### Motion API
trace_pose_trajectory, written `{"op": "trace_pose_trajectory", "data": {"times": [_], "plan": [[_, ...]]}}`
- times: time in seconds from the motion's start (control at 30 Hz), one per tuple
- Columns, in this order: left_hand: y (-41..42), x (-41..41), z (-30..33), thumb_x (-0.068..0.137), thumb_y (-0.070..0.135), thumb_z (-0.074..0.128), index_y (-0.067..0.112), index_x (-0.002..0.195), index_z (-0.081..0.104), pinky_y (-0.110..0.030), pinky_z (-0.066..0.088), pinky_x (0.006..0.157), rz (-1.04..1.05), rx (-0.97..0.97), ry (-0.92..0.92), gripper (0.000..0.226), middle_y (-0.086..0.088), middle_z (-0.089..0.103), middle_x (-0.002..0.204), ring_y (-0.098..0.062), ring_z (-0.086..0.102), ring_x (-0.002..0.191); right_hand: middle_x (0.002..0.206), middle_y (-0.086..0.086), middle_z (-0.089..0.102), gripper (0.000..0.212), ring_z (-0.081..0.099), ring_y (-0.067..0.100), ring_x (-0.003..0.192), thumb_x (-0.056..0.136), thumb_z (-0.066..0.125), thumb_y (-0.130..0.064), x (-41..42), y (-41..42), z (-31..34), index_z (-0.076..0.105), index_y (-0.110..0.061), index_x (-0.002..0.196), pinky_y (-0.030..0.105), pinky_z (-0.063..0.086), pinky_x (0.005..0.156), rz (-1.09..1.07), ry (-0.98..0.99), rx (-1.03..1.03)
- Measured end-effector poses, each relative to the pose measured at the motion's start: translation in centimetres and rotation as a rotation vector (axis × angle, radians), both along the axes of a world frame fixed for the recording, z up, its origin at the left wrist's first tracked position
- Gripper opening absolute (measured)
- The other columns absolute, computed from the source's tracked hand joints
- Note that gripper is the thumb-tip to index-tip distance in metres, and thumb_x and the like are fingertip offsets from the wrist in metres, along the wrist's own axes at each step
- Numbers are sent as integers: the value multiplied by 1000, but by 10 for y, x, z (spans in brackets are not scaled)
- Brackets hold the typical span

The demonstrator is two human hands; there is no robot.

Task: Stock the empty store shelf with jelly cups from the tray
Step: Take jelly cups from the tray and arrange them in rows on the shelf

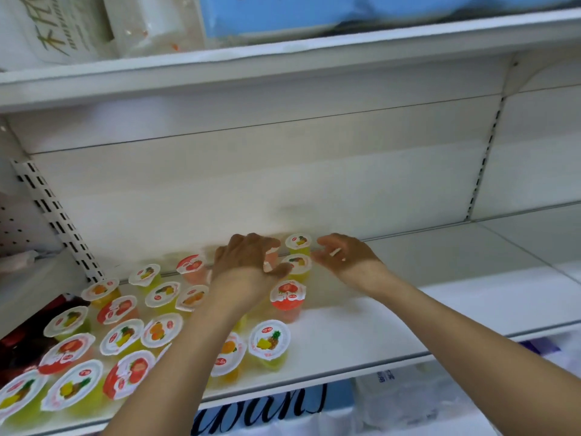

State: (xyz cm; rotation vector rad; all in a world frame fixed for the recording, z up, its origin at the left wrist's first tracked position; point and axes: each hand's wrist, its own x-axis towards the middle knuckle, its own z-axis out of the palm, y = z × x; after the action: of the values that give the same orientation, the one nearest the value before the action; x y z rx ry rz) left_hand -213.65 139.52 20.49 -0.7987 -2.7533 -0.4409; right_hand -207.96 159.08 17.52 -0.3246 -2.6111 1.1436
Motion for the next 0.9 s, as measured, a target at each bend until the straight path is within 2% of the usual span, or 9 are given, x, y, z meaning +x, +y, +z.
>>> {"op": "trace_pose_trajectory", "data": {"times": [0.1, 0.23, 0.33, 0.43, 0.53, 0.63, 0.7, 0.8, 0.9], "plan": [[29, 37, 0, 82, 58, 45, 33, 128, 56, -33, 36, 93, -110, 143, 187, 53, 9, 56, 125, -18, 49, 116, 120, -8, 57, 35, 57, 9, 103, 91, 60, -41, 47, 28, -4, 59, -26, 122, 26, 45, 87, -64, 212, 116], [86, 88, -11, 88, 52, 53, 27, 129, 54, -33, 46, 81, -301, 257, 274, 48, 4, 59, 121, -19, 57, 105, 132, 3, 51, 40, 46, 18, 121, 91, 53, -41, 126, 75, -16, 60, -19, 123, 33, 38, 94, -222, 362, 386], [141, 129, -29, 89, 55, 50, 26, 136, 48, -32, 43, 84, -417, 236, 190, 55, 5, 54, 129, -18, 53, 111, 136, 2, 49, 52, 48, 20, 120, 89, 40, -50, 197, 114, -25, 56, -20, 128, 32, 34, 91, -353, 280, 443], [205, 176, -50, 88, 62, 34, 25, 142, 40, -35, 42, 89, -547, 175, 106, 65, 4, 48, 136, -20, 48, 118, 134, 0, 51, 57, 53, 23, 117, 88, 36, -54, 276, 156, -39, 50, -22, 133, 37, 40, 90, -483, 168, 437], [267, 231, -72, 92, 58, 44, 24, 146, 34, -37, 42, 93, -671, 133, 23, 65, 0, 45, 140, -24, 46, 122, 133, 0, 51, 49, 56, 26, 113, 94, 46, -47, 359, 196, -58, 42, -26, 138, 41, 47, 85, -587, 41, 469], [322, 286, -95, 92, 57, 47, 26, 147, 31, -40, 45, 94, -791, 116, -51, 65, -1, 43, 142, -24, 45, 125, 136, -4, 47, 50, 54, 21, 114, 97, 44, -47, 440, 230, -73, 35, -29, 143, 35, 44, 80, -691, -107, 463], [353, 322, -113, 93, 56, 48, 26, 146, 32, -41, 44, 96, -856, 99, -124, 63, 0, 42, 144, -23, 43, 128, 136, -7, 47, 50, 54, 17, 113, 97, 41, -50, 488, 247, -84, 33, -32, 143, 33, 44, 79, -770, -180, 410], [390, 367, -141, 93, 54, 48, 26, 146, 33, -41, 43, 99, -924, 74, -229, 62, 1, 42, 145, -21, 42, 130, 140, -7, 45, 49, 51, 15, 119, 98, 40, -49, 546, 267, -108, 34, -30, 143, 35, 45, 87, -850, -284, 282], [421, 399, -172, 94, 50, 48, 25, 145, 35, -36, 41, 101, -969, 21, -333, 58, 1, 42, 146, -20, 42, 130, 142, -7, 45, 50, 51, 14, 121, 97, 42, -49, 587, 289, -143, 35, -30, 142, 31, 42, 89, -903, -403, 197]]}}
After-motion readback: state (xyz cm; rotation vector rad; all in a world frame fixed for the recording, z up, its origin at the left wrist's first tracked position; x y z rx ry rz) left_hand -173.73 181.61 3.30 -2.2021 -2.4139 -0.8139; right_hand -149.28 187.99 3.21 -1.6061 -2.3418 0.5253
